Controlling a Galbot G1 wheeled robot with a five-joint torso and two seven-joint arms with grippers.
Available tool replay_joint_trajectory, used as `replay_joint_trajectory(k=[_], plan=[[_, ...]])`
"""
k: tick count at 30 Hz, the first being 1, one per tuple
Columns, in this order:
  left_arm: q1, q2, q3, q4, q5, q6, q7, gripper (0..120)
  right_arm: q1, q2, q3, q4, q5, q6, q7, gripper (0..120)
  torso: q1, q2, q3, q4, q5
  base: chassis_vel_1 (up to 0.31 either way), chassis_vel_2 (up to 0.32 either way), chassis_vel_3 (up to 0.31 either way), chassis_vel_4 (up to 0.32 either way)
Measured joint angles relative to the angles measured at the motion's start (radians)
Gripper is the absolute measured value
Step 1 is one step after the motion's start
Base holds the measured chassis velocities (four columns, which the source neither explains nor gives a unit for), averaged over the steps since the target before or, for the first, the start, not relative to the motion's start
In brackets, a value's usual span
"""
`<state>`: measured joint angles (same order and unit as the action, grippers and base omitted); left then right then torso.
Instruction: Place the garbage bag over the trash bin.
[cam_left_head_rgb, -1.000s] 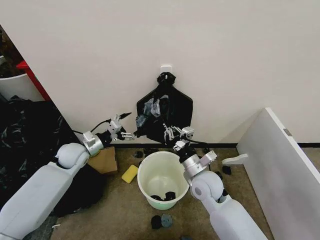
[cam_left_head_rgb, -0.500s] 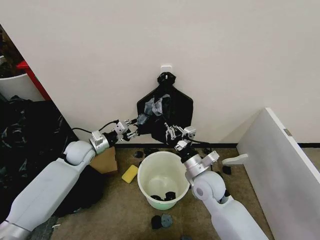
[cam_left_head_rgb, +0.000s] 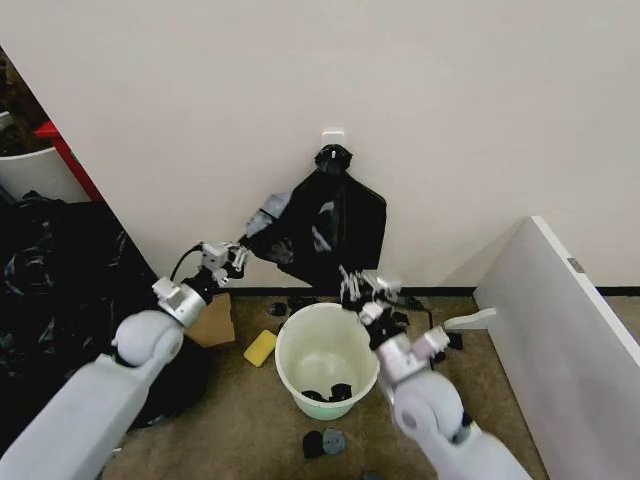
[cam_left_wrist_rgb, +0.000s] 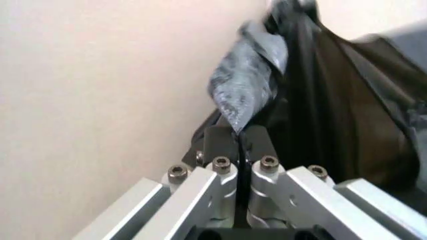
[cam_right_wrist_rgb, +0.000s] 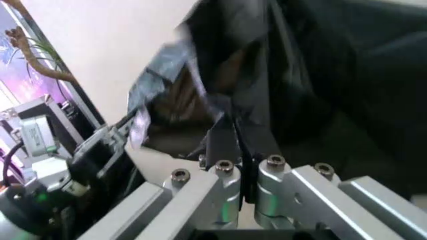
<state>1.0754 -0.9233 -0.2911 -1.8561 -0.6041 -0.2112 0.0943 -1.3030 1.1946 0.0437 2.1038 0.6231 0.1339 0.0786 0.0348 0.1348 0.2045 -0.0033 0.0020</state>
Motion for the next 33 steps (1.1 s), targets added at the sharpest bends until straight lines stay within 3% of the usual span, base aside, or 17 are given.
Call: replay_joint_trajectory(k=[7, 11, 25, 33], plan=[[0.174, -0.048, -0.032, -0.139, -0.022, 0.029, -0.151, 0, -0.105, -0.017, -0.038, 0.120, -0.011, 0.016, 0.052, 0, 0.000, 0.000, 0.000, 0.0005, -0.0001, 0.000, 0.000, 0.000, 0.000], [0.232, -0.047, -0.042, -0.182, 0.006, 0.043, -0.184, 0, -0.144, -0.028, -0.040, 0.156, -0.032, 0.034, 0.058, 0, 0.000, 0.000, 0.000, 0.0003, 0.0000, 0.000, 0.000, 0.000, 0.000], [0.279, -0.013, -0.059, -0.354, 0.021, 0.032, -0.156, 0, -0.178, -0.063, 0.068, 0.283, -0.060, 0.094, -0.040, 0, 0.000, 0.000, 0.000, 0.0003, 0.0000, 0.000, 0.000, 0.000, 0.000], [0.275, -0.004, -0.059, -0.382, 0.022, 0.044, -0.148, 0, -0.173, -0.065, 0.102, 0.280, -0.039, 0.092, -0.038, 0, 0.000, 0.000, 0.000, 0.0002, 0.0000, 0.000, 0.000, 0.000, 0.000]])
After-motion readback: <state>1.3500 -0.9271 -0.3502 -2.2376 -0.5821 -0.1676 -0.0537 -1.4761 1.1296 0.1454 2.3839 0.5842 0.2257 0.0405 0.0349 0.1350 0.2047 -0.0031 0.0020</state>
